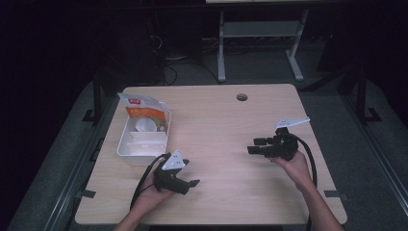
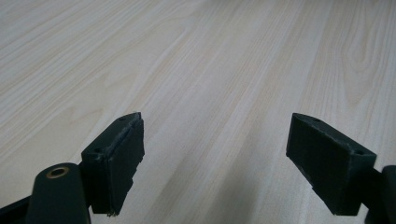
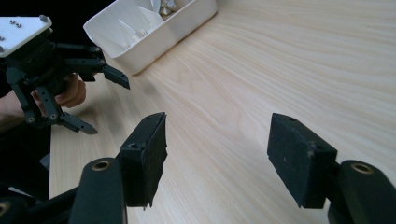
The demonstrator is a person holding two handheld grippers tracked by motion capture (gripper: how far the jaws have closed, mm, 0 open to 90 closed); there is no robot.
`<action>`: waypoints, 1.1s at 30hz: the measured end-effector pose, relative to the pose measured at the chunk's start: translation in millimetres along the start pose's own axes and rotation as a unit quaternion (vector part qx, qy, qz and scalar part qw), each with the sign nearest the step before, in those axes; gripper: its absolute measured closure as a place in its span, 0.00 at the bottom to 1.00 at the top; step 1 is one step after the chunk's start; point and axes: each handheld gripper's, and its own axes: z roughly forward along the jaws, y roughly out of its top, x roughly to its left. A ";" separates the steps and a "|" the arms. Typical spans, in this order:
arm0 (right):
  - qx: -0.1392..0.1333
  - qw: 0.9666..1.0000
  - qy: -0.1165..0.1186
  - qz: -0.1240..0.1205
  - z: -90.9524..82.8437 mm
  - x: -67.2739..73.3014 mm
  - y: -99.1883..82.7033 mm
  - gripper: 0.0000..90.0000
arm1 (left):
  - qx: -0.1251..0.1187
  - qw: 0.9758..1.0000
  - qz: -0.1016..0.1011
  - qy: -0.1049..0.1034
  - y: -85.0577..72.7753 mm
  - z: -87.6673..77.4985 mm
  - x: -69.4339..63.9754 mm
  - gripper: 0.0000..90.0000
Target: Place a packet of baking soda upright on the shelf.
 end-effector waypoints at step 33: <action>0.000 1.000 -0.002 0.031 -22.2 3.2 -55.4 0.39 | 0.002 1.000 -0.007 -0.006 0.2 1.0 0.8 0.21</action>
